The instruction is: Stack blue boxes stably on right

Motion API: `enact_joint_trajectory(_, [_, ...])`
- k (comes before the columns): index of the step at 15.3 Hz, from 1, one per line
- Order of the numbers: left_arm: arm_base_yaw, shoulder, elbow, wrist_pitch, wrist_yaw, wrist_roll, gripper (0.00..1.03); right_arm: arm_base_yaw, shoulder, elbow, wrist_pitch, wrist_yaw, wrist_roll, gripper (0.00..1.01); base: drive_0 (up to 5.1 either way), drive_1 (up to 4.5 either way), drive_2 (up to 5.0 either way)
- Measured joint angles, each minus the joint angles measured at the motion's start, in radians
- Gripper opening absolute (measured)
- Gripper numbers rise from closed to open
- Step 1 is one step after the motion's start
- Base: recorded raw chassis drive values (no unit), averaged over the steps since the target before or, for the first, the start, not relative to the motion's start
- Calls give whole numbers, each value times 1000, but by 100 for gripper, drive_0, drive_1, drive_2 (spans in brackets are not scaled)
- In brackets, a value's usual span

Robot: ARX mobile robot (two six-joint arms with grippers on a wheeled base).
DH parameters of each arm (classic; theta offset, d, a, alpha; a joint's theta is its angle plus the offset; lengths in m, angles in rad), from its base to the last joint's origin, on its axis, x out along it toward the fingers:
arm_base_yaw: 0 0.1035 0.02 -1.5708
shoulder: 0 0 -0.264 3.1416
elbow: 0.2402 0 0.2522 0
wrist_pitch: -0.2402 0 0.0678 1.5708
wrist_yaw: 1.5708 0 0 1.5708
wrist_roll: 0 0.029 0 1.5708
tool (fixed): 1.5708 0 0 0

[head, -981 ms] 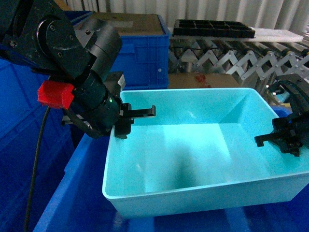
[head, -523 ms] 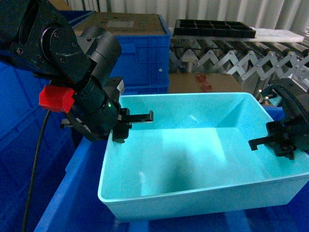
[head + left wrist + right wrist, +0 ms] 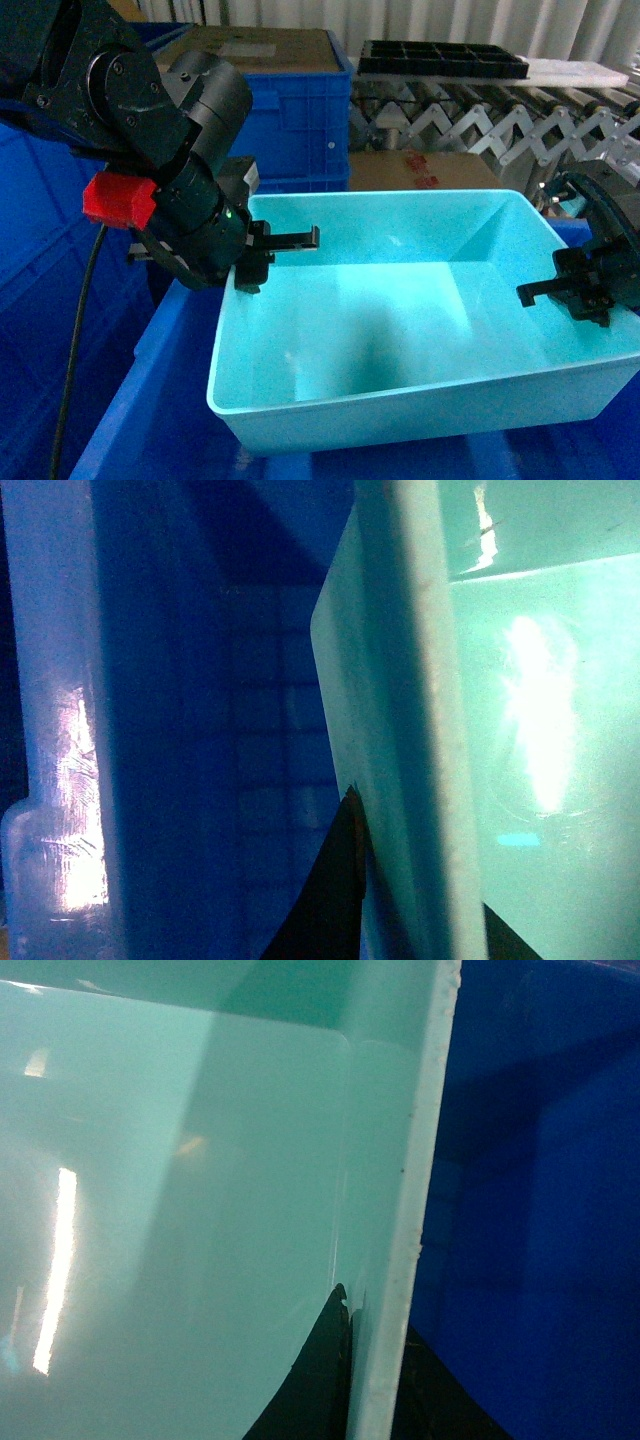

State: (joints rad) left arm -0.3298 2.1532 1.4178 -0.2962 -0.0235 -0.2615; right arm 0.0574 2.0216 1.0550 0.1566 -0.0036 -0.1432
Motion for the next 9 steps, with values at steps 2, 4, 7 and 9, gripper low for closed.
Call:
enact_joint_trajectory(2, [-13, 12, 21, -7, -6, 0, 5, -15, 3, 2, -3, -5, -5, 7, 0, 0, 0])
enact_joint_trajectory(4, [-16, 18, 31, -13, -7, 0, 5, -19, 7, 5, -5, -6, -6, 7, 0, 0, 0])
enact_joint_trajectory(7, [-19, 36, 47, -19, -10, 3, 5, -19, 20, 10, -6, -5, -7, 7, 0, 0, 0])
enact_joint_trajectory(9, [-22, 36, 50, -21, -25, 8, 5, -17, 20, 10, 14, 8, -13, 7, 0, 0, 0])
